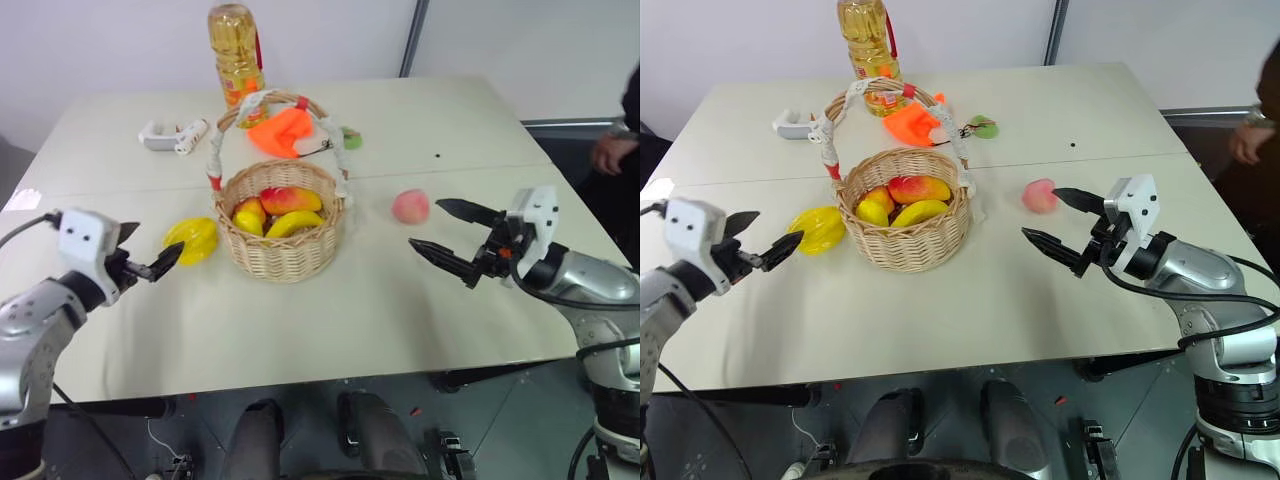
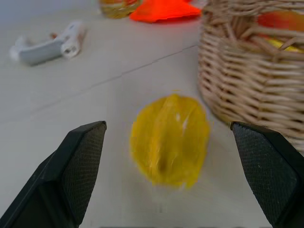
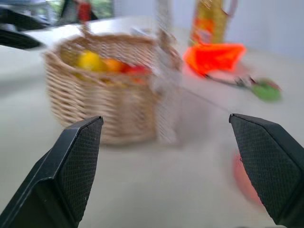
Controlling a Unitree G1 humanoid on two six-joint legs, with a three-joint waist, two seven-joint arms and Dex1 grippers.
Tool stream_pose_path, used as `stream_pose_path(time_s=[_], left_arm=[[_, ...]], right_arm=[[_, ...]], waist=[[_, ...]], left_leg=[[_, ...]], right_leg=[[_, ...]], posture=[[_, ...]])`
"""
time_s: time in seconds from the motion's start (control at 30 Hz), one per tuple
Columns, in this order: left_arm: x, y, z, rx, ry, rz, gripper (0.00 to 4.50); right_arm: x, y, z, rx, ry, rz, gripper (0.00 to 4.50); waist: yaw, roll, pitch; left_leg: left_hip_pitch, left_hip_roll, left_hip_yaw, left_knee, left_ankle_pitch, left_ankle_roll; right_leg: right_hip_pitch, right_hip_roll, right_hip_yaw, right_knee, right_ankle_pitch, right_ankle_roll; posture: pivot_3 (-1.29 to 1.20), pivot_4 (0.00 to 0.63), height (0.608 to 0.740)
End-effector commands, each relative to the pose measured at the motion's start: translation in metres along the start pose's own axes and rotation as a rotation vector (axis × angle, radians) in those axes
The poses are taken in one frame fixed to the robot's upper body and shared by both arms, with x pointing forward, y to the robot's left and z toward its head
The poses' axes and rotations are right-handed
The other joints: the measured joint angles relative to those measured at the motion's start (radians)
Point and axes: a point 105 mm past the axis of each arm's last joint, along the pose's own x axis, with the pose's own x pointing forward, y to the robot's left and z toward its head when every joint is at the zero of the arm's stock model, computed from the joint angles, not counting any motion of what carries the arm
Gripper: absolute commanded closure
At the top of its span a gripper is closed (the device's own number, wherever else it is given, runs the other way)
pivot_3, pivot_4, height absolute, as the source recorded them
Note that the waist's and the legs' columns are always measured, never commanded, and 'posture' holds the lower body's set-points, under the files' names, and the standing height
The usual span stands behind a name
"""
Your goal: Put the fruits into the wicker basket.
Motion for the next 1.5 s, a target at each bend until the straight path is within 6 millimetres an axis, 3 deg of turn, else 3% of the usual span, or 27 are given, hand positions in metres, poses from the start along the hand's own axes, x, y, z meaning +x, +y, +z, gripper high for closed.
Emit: stream_pose_path(time_s=[0.03, 0.17, 0.33, 0.53, 0.63, 0.73, 0.83, 0.93, 1.07, 1.13, 1.2, 1.3, 1.37, 1.5], left_arm=[[0.010, -0.002, -0.001, 0.085, 0.046, -0.052, 0.00], [0.023, 0.003, -0.004, 0.182, 0.104, -0.058, 0.00], [0.029, 0.006, -0.011, 0.209, 0.138, -0.059, 0.00], [0.037, -0.001, -0.024, 0.247, 0.182, -0.098, 0.00], [0.041, 0.000, -0.023, 0.240, 0.159, -0.086, 0.89], [0.042, 0.003, -0.024, 0.246, 0.165, -0.071, 2.38], [0.035, 0.008, -0.024, 0.257, 0.172, -0.053, 2.38], [0.017, 0.023, -0.017, 0.224, 0.144, 0.010, 2.38], [-0.015, 0.036, 0.013, 0.097, -0.008, 0.036, 2.38], [-0.033, 0.026, 0.040, 0.006, -0.136, -0.052, 2.38], [-0.046, -0.001, 0.061, -0.055, -0.191, -0.223, 2.38], [-0.050, -0.035, 0.075, -0.052, -0.203, -0.384, 2.38], [-0.041, -0.048, 0.083, -0.042, -0.226, -0.413, 2.38], [0.001, -0.069, 0.092, -0.002, -0.247, -0.394, 2.38]], right_arm=[[0.006, 0.015, 0.023, -0.038, -0.044, 0.076, 0.07], [0.014, 0.039, 0.039, -0.067, -0.074, 0.185, 0.07], [0.025, 0.062, 0.045, -0.069, -0.106, 0.263, 0.07], [0.031, 0.068, 0.042, -0.052, -0.131, 0.281, 0.07], [0.032, 0.069, 0.039, -0.048, -0.134, 0.292, 0.00], [0.032, 0.070, 0.038, -0.050, -0.137, 0.295, 0.00], [0.033, 0.071, 0.038, -0.054, -0.138, 0.295, 0.00], [0.032, 0.071, 0.039, -0.061, -0.136, 0.289, 0.00], [0.030, 0.066, 0.040, -0.073, -0.130, 0.279, 0.00], [0.028, 0.059, 0.040, -0.082, -0.124, 0.269, 0.00], [0.028, 0.051, 0.040, -0.092, -0.116, 0.261, 0.00], [0.029, 0.043, 0.040, -0.099, -0.114, 0.259, 0.00], [0.032, 0.039, 0.040, -0.104, -0.115, 0.255, 0.00], [0.037, 0.032, 0.038, -0.107, -0.107, 0.235, 0.00]], waist=[[0.000, 0.000, 0.000], [0.003, 0.000, 0.000], [0.002, 0.000, 0.000], [0.005, 0.000, 0.000], [0.008, 0.000, 0.000], [0.008, 0.000, 0.000], [0.008, 0.000, 0.000], [0.000, 0.000, 0.000], [0.000, -0.001, 0.001], [0.004, -0.002, 0.001], [0.008, -0.002, 0.001], [0.009, -0.002, 0.001], [0.009, -0.002, 0.001], [0.017, -0.002, 0.001]], left_leg=[[0.000, 0.000, 0.000, 0.000, 0.000, 0.000], [-0.001, 0.000, -0.001, -0.001, 0.000, 0.001], [-0.001, 0.000, 0.000, -0.001, 0.000, 0.001], [-0.001, 0.000, 0.000, 0.000, 0.000, 0.001], [-0.001, 0.000, 0.000, 0.000, 0.000, 0.001], [-0.001, 0.000, 0.000, 0.001, 0.000, 0.001], [-0.001, 0.000, 0.000, 0.000, 0.000, 0.001], [-0.001, 0.000, 0.000, 0.000, 0.000, 0.001], [-0.001, 0.002, 0.000, -0.001, 0.000, 0.001], [-0.001, 0.002, -0.001, 0.000, 0.000, 0.001], [-0.001, 0.002, -0.001, 0.001, 0.000, 0.001], [-0.001, 0.000, 0.001, 0.002, 0.000, 0.001], [-0.001, -0.001, 0.002, 0.002, 0.000, 0.001], [-0.001, -0.001, 0.000, 0.003, 0.000, 0.001]], right_leg=[[0.000, 0.000, 0.000, 0.000, 0.000, 0.000], [-0.002, 0.001, 0.000, 0.000, 0.000, 0.000], [-0.001, 0.000, 0.000, 0.000, 0.000, 0.000], [-0.001, 0.000, 0.000, 0.000, 0.000, 0.000], [-0.001, 0.000, 0.000, 0.000, 0.000, 0.000], [-0.001, 0.000, 0.000, 0.000, 0.000, 0.000], [-0.001, 0.000, 0.000, 0.001, 0.000, 0.000], [-0.001, 0.000, 0.000, 0.001, 0.001, 0.000], [-0.002, 0.000, 0.001, 0.001, 0.001, 0.001], [-0.002, 0.000, 0.000, 0.001, 0.000, 0.000], [-0.001, -0.001, -0.001, 0.001, 0.000, 0.000], [0.000, -0.004, -0.001, 0.000, 0.000, 0.000], [0.000, -0.004, 0.000, 0.000, 0.000, 0.000], [0.001, -0.002, 0.000, 0.001, 0.000, 0.001]], posture=[[0.00, 0.150, 0.740], [0.00, 0.150, 0.740], [0.00, 0.150, 0.740], [0.00, 0.150, 0.740], [0.00, 0.150, 0.740], [0.00, 0.150, 0.740], [0.00, 0.150, 0.740], [0.00, 0.150, 0.740], [0.00, 0.150, 0.740], [0.00, 0.150, 0.740], [0.00, 0.150, 0.740], [0.00, 0.150, 0.740], [0.00, 0.150, 0.740], [0.00, 0.150, 0.740]])
